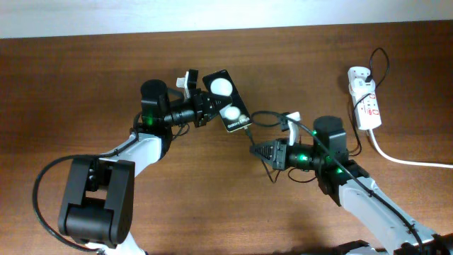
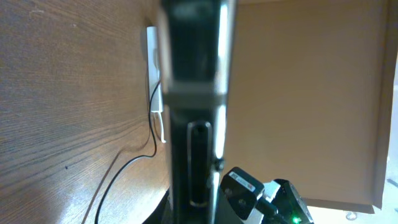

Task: Plug charger to phone and switch on socket
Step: 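Push the cable plug up into the phone's bottom port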

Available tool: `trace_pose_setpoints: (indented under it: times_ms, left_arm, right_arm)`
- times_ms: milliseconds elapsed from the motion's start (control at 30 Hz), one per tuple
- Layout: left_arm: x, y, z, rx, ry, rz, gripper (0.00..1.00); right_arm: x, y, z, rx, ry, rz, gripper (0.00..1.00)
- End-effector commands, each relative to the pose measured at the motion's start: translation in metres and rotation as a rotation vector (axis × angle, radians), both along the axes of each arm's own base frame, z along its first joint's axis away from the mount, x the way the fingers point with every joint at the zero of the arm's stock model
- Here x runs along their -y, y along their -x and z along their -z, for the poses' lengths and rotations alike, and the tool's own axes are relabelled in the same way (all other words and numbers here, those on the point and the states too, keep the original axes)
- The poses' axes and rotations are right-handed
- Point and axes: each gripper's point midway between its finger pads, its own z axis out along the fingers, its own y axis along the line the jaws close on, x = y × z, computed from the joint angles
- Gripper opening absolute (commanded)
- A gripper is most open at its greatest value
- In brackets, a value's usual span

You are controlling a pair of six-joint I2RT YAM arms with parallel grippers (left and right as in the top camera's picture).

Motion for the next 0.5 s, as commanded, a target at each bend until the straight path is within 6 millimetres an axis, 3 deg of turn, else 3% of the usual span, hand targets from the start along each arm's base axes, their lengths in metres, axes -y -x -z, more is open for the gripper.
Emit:
trace_pose_setpoints:
  times_ms: [0,233,467]
  left_arm:
    - [0.004,0.002,-0.008,0.048,0.005,0.029,0.0]
    - [0.003,0.0,-0.007,0.047,0.002,0.018,0.0]
    - [0.004,0.0,-0.007,0.048,0.002,0.019,0.0]
  right_arm:
    - [0.0,0.003,-0.004,0.004,-0.024,-0.027,0.04]
    - [-0.009,0.01,0.004,-0.017,0.009,-0.042,0.04]
    - [-0.011,0.005,0.002,0.02,0.018,-0.026,0.04]
